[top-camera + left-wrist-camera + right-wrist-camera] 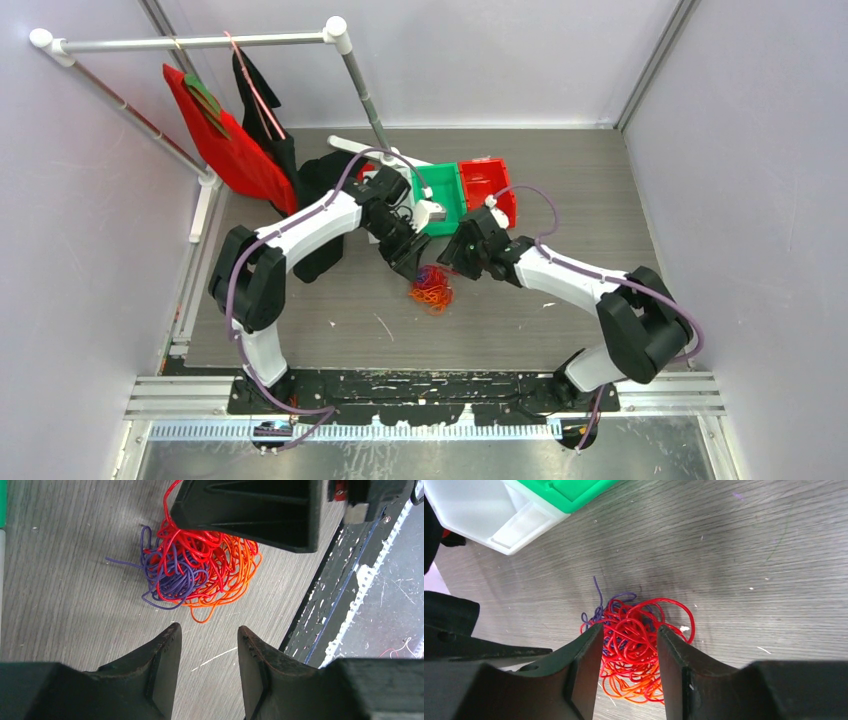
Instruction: Untangle the cables
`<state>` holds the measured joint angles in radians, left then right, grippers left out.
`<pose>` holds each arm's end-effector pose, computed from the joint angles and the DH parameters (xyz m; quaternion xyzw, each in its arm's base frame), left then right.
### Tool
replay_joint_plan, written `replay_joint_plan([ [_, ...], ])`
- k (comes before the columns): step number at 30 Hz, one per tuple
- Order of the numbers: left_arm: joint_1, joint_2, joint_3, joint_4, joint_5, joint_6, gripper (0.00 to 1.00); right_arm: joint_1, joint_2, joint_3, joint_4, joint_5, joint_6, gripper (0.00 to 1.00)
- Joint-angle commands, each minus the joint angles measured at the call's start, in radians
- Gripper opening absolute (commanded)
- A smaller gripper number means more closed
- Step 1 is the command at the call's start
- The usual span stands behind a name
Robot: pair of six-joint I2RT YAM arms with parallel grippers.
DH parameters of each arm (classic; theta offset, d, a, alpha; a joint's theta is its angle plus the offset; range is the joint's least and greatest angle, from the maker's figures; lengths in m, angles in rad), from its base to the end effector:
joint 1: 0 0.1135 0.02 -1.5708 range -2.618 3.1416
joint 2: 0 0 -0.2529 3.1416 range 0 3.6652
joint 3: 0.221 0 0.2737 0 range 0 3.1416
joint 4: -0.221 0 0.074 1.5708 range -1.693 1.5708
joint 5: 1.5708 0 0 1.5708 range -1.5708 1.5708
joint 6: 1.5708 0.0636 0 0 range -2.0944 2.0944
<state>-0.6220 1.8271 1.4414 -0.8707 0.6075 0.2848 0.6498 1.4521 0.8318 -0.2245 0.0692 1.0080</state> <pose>0.2984 -0.2586 0.1932 0.4549 0.8267 -0.3163 0.0977 0.2682 0.1983 0.1554 0.1785 0.9171 0.2398 0.2636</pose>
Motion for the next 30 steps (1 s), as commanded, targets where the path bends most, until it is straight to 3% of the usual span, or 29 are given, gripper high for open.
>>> replay_joint_plan([
  [1,-0.005,-0.018,0.010,0.028,0.024,-0.012,0.46,0.000,0.035,0.011,0.060,-0.011,0.101,0.46],
  [5,-0.005,-0.027,0.001,0.031,0.007,-0.012,0.46,0.000,0.050,0.027,0.049,0.004,0.110,0.34],
  [8,-0.005,-0.033,-0.003,0.028,0.000,-0.010,0.45,0.000,0.045,0.051,0.002,0.019,0.101,0.31],
  [12,-0.005,-0.039,-0.009,0.019,0.001,0.005,0.43,-0.001,-0.002,0.054,-0.084,0.066,0.037,0.38],
  [17,-0.005,-0.030,-0.020,0.011,-0.007,0.025,0.39,-0.022,-0.014,0.066,-0.148,-0.062,-0.185,0.54],
  [24,-0.005,-0.027,-0.032,0.011,-0.013,0.031,0.34,-0.044,0.030,0.156,-0.312,-0.114,-0.437,0.59],
  [30,-0.005,-0.024,-0.029,0.010,-0.014,0.031,0.33,-0.044,0.074,0.233,-0.343,-0.063,-0.580,0.65],
])
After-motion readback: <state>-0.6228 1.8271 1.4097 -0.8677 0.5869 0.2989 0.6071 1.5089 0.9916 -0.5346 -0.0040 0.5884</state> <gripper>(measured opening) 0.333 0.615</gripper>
